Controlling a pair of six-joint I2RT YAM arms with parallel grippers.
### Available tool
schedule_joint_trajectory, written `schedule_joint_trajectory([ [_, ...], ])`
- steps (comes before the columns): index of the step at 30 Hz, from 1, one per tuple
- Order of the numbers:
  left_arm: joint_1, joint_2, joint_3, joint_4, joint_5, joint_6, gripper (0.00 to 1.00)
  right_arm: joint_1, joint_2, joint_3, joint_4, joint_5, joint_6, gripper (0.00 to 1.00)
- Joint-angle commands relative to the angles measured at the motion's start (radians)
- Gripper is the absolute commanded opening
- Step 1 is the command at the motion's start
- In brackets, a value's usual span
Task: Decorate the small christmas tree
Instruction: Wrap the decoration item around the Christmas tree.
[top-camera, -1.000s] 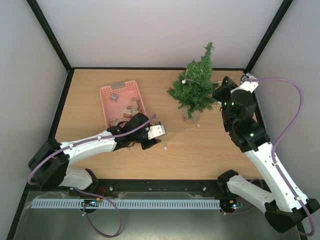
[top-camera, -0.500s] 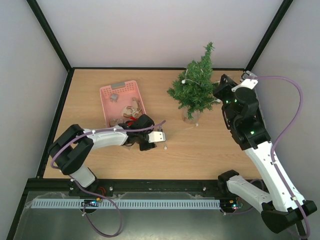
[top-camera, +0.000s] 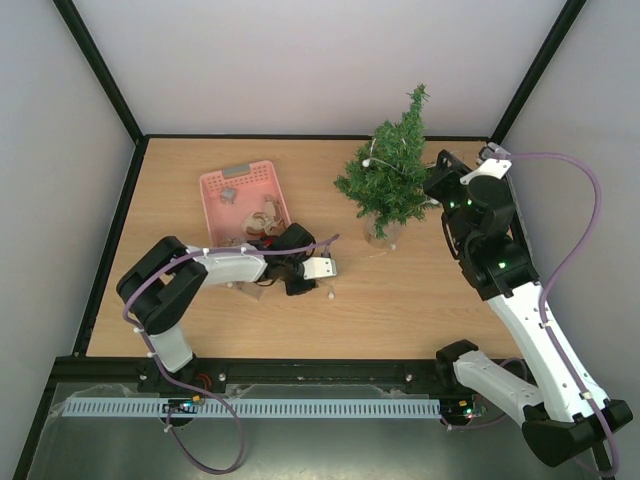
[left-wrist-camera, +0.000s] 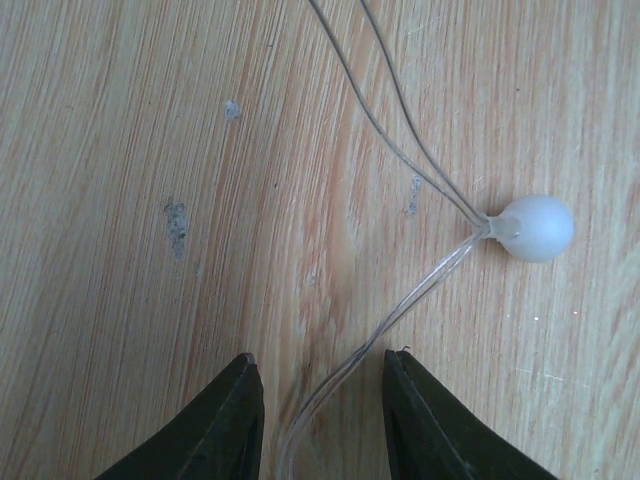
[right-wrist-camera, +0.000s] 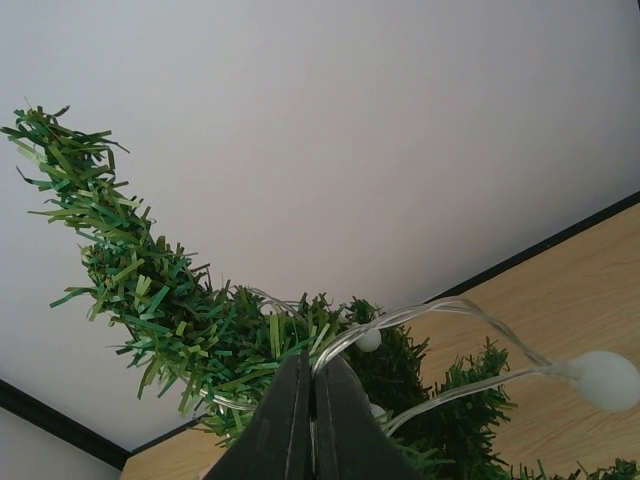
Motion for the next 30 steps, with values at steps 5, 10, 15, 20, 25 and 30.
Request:
schedule_joint_trajectory([
  [5, -0.009, 0.030, 0.035, -0.030, 0.005, 0.020, 0.25, -0.005, -0.015, -0.025, 0.039, -0.010, 0.040, 0.02],
  [10, -0.012, 0.015, 0.027, -0.031, 0.014, 0.012, 0.05, -0.006, -0.018, -0.028, 0.039, -0.014, 0.047, 0.02],
  [15, -0.011, -0.109, 0.037, -0.077, -0.007, -0.055, 0.02, -0.006, -0.016, -0.025, 0.037, 0.001, 0.035, 0.02],
  [20, -0.013, -0.363, 0.037, -0.099, -0.008, -0.141, 0.02, -0.011, 0.015, 0.024, 0.006, 0.037, 0.017, 0.02],
  [25, -0.013, -0.594, 0.122, -0.108, 0.001, -0.208, 0.02, -0.069, 0.048, 0.044, -0.015, -0.002, 0.025, 0.02],
  [30, -0.012, -0.677, 0.294, -0.112, 0.017, -0.239, 0.02, -0.163, 0.098, 0.070, -0.023, -0.104, 0.055, 0.02],
])
